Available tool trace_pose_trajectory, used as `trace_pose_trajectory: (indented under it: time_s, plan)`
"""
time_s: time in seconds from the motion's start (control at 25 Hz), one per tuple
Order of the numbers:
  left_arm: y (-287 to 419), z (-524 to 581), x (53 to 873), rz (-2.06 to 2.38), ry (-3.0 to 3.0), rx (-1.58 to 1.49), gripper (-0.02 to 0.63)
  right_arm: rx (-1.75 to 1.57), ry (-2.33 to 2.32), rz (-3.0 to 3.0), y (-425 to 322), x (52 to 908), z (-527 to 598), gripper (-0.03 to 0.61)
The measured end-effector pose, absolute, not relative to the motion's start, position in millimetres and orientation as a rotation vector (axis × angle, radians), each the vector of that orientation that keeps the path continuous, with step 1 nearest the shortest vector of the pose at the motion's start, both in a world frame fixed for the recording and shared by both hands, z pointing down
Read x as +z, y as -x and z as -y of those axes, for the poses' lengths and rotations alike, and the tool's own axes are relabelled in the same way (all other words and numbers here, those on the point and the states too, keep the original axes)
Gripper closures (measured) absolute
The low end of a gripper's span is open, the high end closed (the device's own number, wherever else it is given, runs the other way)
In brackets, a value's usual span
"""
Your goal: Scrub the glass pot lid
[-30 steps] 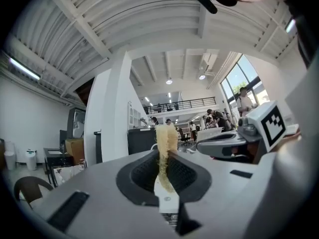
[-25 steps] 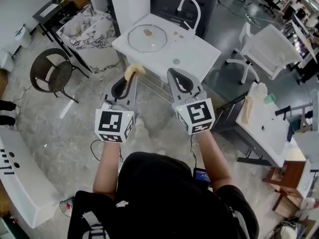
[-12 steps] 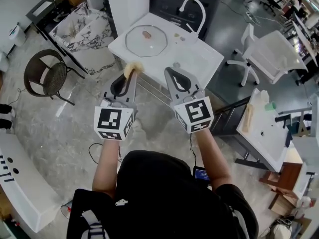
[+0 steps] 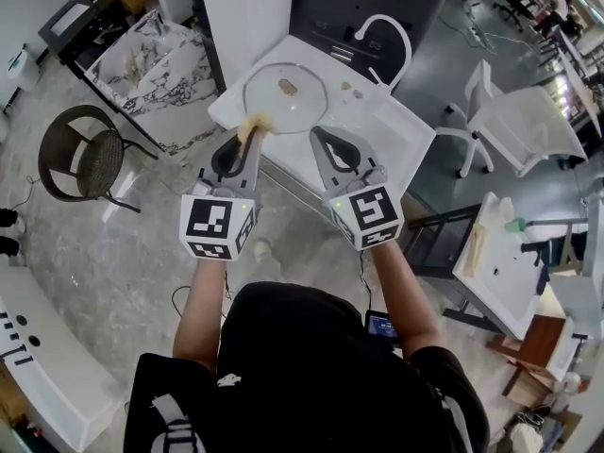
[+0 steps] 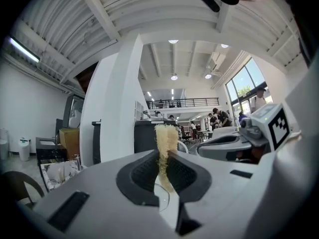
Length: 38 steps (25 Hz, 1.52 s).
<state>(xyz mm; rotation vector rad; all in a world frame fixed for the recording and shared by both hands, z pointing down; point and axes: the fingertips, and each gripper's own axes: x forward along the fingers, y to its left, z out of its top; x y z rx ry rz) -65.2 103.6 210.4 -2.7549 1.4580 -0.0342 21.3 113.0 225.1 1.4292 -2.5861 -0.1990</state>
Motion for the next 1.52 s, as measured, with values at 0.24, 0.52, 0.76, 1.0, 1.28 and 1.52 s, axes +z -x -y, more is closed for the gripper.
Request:
trace_pose_trajectory:
  time_s: [0.24, 0.52, 0.76, 1.0, 1.28, 1.52]
  plan:
    - [88.4, -41.8, 210.2, -1.426, 2.783, -0.046, 0.592, -0.191, -1.446, 2.561, 2.5, 223.4, -49.8, 0.583]
    - [108.4, 5.1, 219.9, -1.390, 2.803, -0.066, 0.592, -0.136, -1.471, 2.577, 26.9, 231.1, 7.6, 0.583]
    - [122.4, 31.5, 231.0, -1.383, 2.824, -0.077, 0.592, -0.130, -1.475, 2.554, 40.0, 239.7, 34.2, 0.581]
    - [124.2, 50.1, 250.5, -1.388, 2.867, -0.099, 0.592, -0.083, -1.456, 2.508, 38.0, 262.0, 50.2, 0.581]
    - [109.6, 72.9, 271.7, -1.418, 2.893, -0.132, 0.592, -0.012, -1.424, 2.470, 16.4, 290.6, 72.8, 0.581]
    - [96.6, 105.7, 291.5, -1.478, 2.925, -0.165, 0.592, 0.073, -1.350, 2.441, 1.3, 320.4, 99.9, 0.581]
